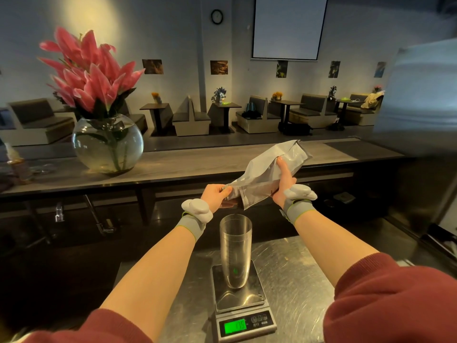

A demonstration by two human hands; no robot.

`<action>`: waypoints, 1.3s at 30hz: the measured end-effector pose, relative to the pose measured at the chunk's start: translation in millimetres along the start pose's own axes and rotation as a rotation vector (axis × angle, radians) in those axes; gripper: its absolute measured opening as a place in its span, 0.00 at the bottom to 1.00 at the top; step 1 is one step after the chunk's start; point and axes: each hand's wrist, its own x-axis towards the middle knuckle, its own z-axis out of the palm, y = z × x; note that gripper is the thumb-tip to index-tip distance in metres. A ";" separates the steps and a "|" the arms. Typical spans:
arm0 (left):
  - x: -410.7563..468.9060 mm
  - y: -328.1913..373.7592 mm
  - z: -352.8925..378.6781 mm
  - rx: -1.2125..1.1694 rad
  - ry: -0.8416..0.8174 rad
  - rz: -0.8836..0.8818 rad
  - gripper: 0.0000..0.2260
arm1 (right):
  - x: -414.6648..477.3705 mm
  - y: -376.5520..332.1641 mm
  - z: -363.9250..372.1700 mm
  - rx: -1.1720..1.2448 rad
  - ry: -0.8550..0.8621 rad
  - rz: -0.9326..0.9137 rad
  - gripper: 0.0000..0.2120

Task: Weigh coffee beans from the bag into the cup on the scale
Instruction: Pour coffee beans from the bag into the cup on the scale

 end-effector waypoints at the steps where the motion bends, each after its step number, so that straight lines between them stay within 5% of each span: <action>1: 0.2 -0.3 0.0 -0.001 0.000 0.003 0.15 | -2.1 -1.3 0.3 0.004 -0.004 0.000 0.64; 11: 3.4 -1.3 3.6 -0.041 0.005 0.000 0.14 | 8.7 -0.5 -1.4 0.010 0.001 0.006 0.64; 18: 5.7 -0.9 4.1 -0.036 0.005 -0.008 0.14 | 8.7 -3.8 -4.5 0.058 -0.015 -0.014 0.49; 23: 5.3 -0.2 4.4 -0.025 0.010 0.003 0.14 | 2.5 -5.4 -2.4 0.024 -0.024 0.003 0.62; 39: 4.7 1.6 3.3 -0.041 -0.001 0.021 0.13 | -1.9 -7.8 -2.6 0.013 -0.027 0.000 0.63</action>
